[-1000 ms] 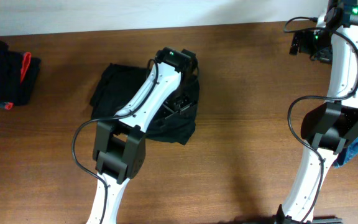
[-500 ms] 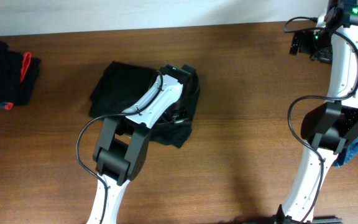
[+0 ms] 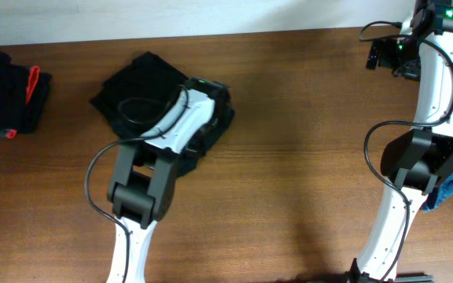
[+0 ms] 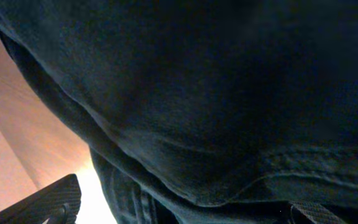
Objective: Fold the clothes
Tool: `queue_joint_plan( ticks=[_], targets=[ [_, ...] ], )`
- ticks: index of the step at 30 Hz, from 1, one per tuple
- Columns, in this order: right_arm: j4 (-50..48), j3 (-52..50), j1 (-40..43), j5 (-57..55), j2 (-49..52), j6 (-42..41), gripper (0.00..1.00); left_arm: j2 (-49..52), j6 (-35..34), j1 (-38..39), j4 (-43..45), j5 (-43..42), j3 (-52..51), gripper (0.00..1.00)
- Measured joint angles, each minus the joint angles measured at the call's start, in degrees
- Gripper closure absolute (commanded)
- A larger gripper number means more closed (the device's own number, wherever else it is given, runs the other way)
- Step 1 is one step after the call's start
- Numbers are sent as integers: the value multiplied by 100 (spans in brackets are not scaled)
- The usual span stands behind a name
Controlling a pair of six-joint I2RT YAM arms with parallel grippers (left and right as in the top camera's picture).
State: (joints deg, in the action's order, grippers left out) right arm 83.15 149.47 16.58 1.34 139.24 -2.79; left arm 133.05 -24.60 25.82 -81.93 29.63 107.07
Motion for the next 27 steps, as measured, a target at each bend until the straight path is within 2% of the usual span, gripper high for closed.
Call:
queue_joint_plan(
  ticks=[8, 13, 19, 20, 21, 22, 23, 24, 27],
  targets=[
    [0, 0, 2, 0, 0, -4, 1, -116, 573, -378, -131, -553, 772, 1],
    [0, -2, 2, 0, 0, 2, 1, -713, 916, -728, 83, -1086, 1204, 1],
    [0, 0, 2, -2, 0, 0, 1, -1366, 1071, -1556, 55, -2455, 1329, 2],
    [0, 0, 0, -2, 0, 0, 1, -1381, 1099, -1705, 22, -2752, 1327, 10],
    [0, 0, 2, 0, 0, 0, 1, -1379, 1115, -1832, -35, -3005, 1320, 23],
    [0, 0, 2, 0, 0, 0, 1, -1373, 1143, -1930, -103, -3206, 1298, 41],
    [0, 0, 0, 0, 0, 0, 1, -1366, 1193, -2009, -221, -3373, 1263, 79],
    [0, 0, 2, 0, 0, -2, 1, -1366, 1272, -2044, -317, -3506, 1220, 99],
    [0, 0, 2, 0, 0, -2, 1, -1366, 1493, -1980, -472, -3716, 1145, 99]
  ],
)
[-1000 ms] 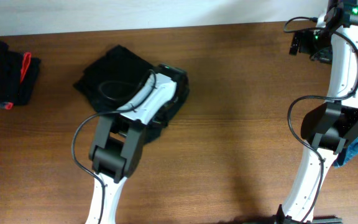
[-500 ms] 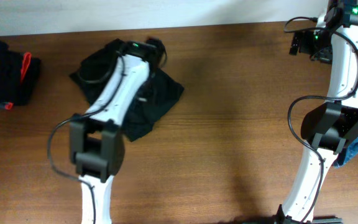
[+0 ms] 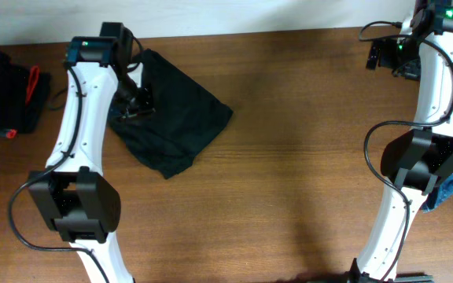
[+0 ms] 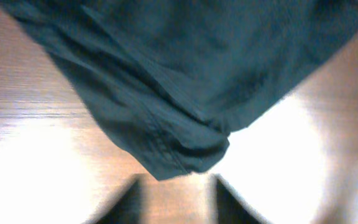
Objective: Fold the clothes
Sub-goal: 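Carry the folded trousers left with the left gripper toward the pile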
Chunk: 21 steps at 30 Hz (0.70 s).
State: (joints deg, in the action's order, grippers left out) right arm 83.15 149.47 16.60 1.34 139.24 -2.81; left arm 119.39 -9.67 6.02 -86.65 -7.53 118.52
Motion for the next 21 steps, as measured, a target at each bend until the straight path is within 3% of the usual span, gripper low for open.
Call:
queue_joint_plan(
  ticks=[9, 21],
  targets=[
    [0, 0, -2, -2, 0, 4, 1, 2, 177, 581, -118, 87, -345, 99],
    [0, 0, 0, 0, 0, 2, 1, 9, 59, 704, 1290, 177, -2826, 99]
  ],
)
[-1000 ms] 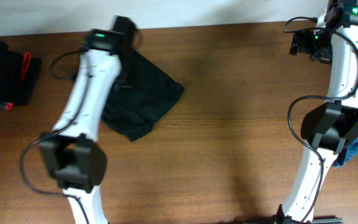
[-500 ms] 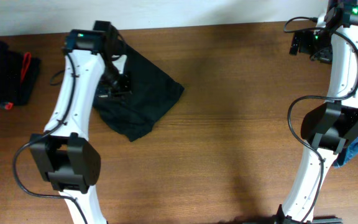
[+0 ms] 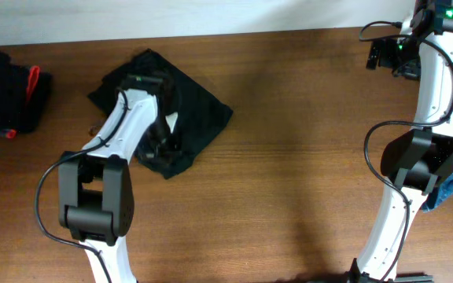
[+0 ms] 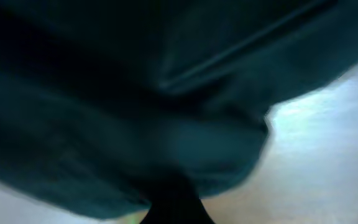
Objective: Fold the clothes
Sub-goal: 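Carry the folded trousers left with the left gripper toward the pile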
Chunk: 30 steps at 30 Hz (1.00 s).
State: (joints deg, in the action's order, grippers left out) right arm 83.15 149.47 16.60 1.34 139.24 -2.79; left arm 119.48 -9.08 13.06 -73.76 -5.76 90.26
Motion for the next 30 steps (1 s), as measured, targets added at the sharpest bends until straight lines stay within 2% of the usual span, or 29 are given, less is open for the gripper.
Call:
queue_joint_plan(
  ticks=[5, 11, 21, 24, 27, 30],
  targets=[
    [0, 0, -2, -2, 0, 0, 1, -7, -17, 0, 1137, -4, -918, 99],
    [0, -2, 0, 0, 0, 0, 1, -201, -17, 0, 1373, -7, -1178, 99],
    [0, 0, 0, 0, 0, 0, 1, -551, -17, 0, 487, 22, -529, 99],
    [2, 0, 0, 0, 0, 2, 1, -1060, -20, 0, 680, 44, -146, 99],
    [0, 0, 0, 0, 0, 0, 1, -1611, -17, 0, 1263, 190, 109, 99],
    [2, 0, 0, 0, 0, 0, 1, -1751, -44, 0, 1622, 417, 149, 99]
  ],
)
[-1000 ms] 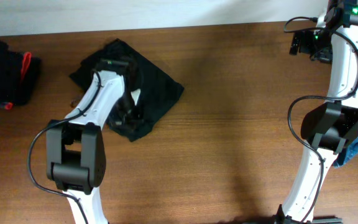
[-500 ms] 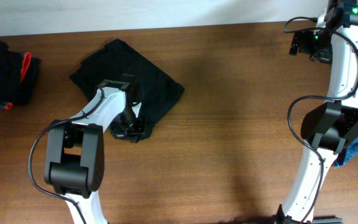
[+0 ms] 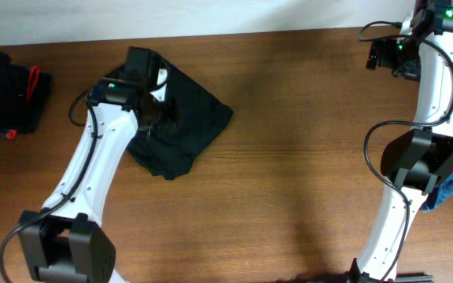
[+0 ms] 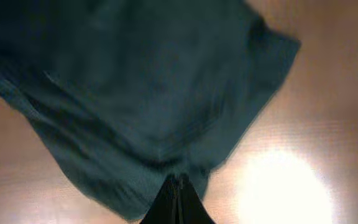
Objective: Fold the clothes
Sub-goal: 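Carry the folded trousers left with the left gripper toward the pile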
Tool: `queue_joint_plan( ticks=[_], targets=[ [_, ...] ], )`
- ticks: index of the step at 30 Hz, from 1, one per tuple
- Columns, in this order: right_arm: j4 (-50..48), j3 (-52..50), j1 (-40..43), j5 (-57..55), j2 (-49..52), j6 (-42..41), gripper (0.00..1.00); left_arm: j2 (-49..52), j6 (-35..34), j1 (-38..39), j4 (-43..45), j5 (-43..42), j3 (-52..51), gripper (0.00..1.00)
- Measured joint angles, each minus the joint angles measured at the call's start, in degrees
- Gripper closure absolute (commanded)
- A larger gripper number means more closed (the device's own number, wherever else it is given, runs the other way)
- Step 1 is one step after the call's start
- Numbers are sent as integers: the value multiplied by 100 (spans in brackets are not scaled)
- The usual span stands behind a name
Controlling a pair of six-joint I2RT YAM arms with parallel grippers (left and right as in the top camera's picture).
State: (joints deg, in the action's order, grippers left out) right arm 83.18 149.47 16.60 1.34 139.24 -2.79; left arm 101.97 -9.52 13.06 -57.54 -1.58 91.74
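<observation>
A dark teal-black garment [image 3: 191, 126] lies crumpled in a rough diamond on the wooden table [image 3: 289, 181], left of the middle. My left gripper [image 3: 156, 116] is over its left half. In the left wrist view the garment [image 4: 148, 93] fills the upper frame and the left gripper [image 4: 178, 183] is shut, fingers pressed together, their tips at the cloth's near edge with no cloth seen between them. My right gripper [image 3: 384, 53] is at the far right corner, away from the garment; whether it is open or shut does not show.
A folded black pile with a red strip [image 3: 10, 90] sits at the far left edge. Blue cloth [image 3: 451, 192] hangs at the right edge behind the right arm [image 3: 427, 102]. Bare wood lies between the garment and the right arm.
My left gripper was low over the garment's near corner; now it sits farther back over the left half, still shut. The garment's outline looks the same. The right arm has not moved.
At first my left arm lay across the garment, the wrist view pressed close to cloth. Then the arm stood at the garment's far left corner. After that it was over the near corner, shut, and now over the left half. The garment stays a crumpled diamond.
</observation>
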Motion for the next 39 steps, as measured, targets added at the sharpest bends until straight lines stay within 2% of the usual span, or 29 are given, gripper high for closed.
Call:
queue_joint_plan(
  ticks=[8, 13, 21, 25, 28, 33, 35, 36, 37, 39],
  targets=[
    [-2, 0, 0, 0, 0, -2, 1, 717, -356, 0, 726, 726, -186, 99],
    [-2, 0, 0, 0, 0, -2, 1, 1403, -481, 0, 815, 815, -234, 91],
    [0, 0, -2, 0, 0, -4, 1, 1921, -640, 0, 1023, 822, -216, 93],
    [0, 0, -2, -2, 0, -4, 1, 1921, -684, -2, 807, 785, 146, 92],
    [-2, 0, -2, 0, 0, 2, 1, 1902, -706, -22, 385, 756, 938, 89],
    [-2, 0, 0, -2, 0, 2, 1, 1346, -719, -96, -352, 732, 2166, 60],
    [-2, 0, 0, 0, 0, -2, 1, 1012, -728, -199, -485, 638, 2369, 30],
    [-2, 0, 0, -2, 0, -2, 1, 848, -741, -289, -590, 542, 2441, 19],
    [-2, 0, 0, -2, 0, -2, 1, 715, -800, -417, -756, 382, 2503, 4],
    [-2, -2, 0, 0, 0, 2, 2, 614, -872, -664, -994, 168, 2518, 1]
  ],
)
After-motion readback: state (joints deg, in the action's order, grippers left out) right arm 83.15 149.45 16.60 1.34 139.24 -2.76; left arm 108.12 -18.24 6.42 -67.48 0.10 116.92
